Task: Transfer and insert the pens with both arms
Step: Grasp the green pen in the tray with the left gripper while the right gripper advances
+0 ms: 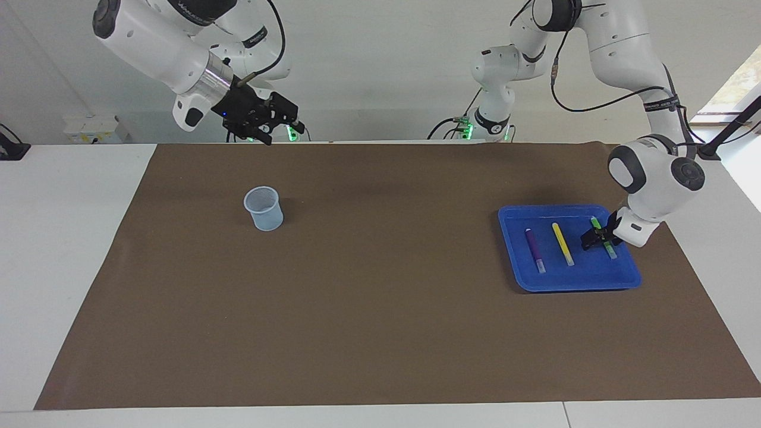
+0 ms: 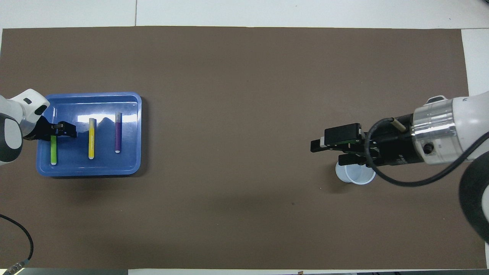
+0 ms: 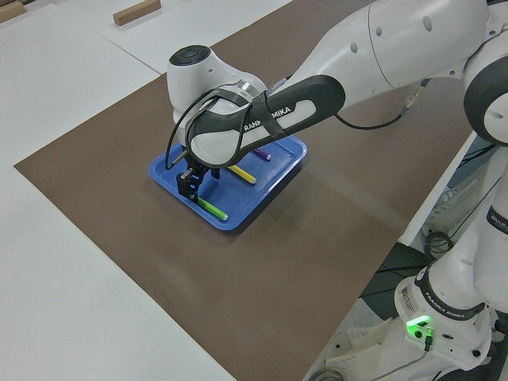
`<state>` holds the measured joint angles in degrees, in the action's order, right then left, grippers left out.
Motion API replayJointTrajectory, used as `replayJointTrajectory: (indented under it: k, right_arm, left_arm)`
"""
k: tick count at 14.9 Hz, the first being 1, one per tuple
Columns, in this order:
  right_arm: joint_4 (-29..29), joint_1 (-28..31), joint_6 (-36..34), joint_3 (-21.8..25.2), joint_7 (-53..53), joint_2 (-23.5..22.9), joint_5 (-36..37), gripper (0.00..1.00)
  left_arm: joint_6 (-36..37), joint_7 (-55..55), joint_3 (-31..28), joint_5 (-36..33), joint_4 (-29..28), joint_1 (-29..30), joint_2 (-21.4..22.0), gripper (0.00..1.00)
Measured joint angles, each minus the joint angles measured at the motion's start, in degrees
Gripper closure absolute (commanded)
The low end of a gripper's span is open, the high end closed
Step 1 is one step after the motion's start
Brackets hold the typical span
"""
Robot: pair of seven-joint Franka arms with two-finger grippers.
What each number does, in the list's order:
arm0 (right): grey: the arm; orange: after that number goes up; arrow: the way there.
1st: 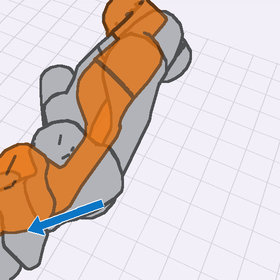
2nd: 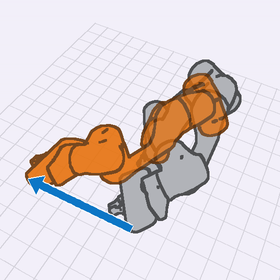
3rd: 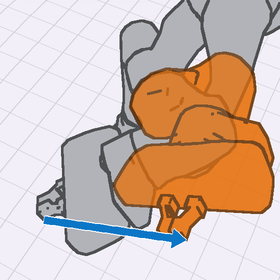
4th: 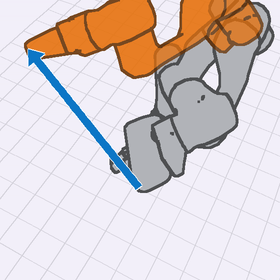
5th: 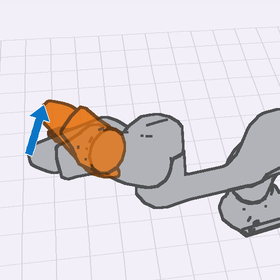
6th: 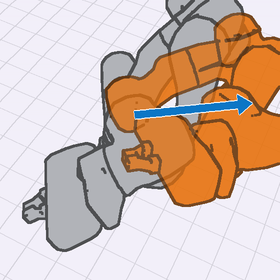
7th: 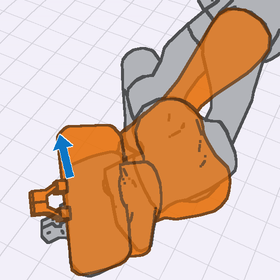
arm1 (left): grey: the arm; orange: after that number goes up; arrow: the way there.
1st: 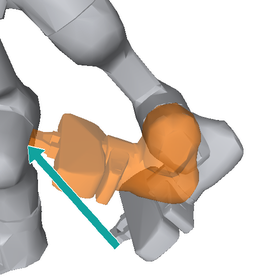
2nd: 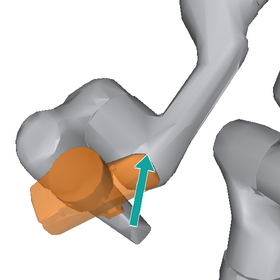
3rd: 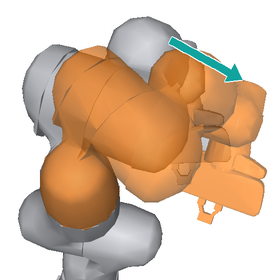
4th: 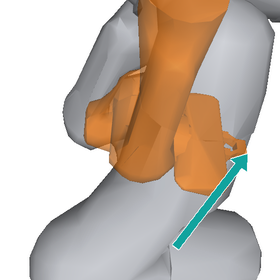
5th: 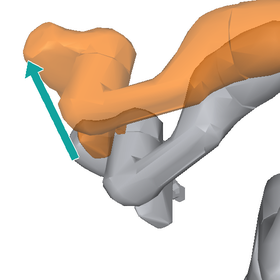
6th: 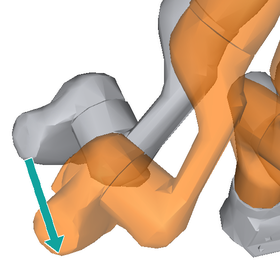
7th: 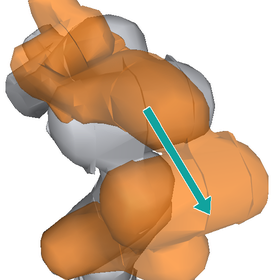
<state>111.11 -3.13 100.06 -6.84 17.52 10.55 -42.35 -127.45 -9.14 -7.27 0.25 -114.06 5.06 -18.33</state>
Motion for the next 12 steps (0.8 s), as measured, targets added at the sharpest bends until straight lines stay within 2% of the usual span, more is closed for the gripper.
replayJointTrajectory:
  k: [2,3,5,6,9,12]
  right_arm:
    - [0.56,-4.46,5.47,-0.23,5.48,0.32,-0.06,0.0]
    - [0.67,-5.63,6.76,-0.35,6.91,0.34,-0.06,0.0]
    - [1.08,-6.04,7.08,-0.33,7.73,0.37,-1.39,0.0]
    - [1.51,-5.96,7.37,-0.15,7.73,0.42,-2.54,0.0]
    - [2.79,-5.96,9.58,0.03,7.73,0.66,-3.73,0.0]
    - [3.15,-6.38,9.68,-0.09,7.79,1.04,-3.77,0.0]
  left_arm:
    - [-0.11,0.0,0.0,0.0,-0.4,0.0,-0.03,0.2]
    - [-0.31,0.0,0.0,0.0,-0.55,0.0,-0.05,0.22]
    - [-0.64,0.0,0.01,0.05,-0.62,-0.02,-0.05,0.34]
    - [-0.71,0.0,0.05,0.2,-0.62,-0.05,0.0,0.44]
    - [-0.82,0.0,0.09,0.38,-0.6,-0.08,0.17,0.65]
    - [-0.96,0.0,0.07,0.45,-0.54,-0.04,0.53,0.96]
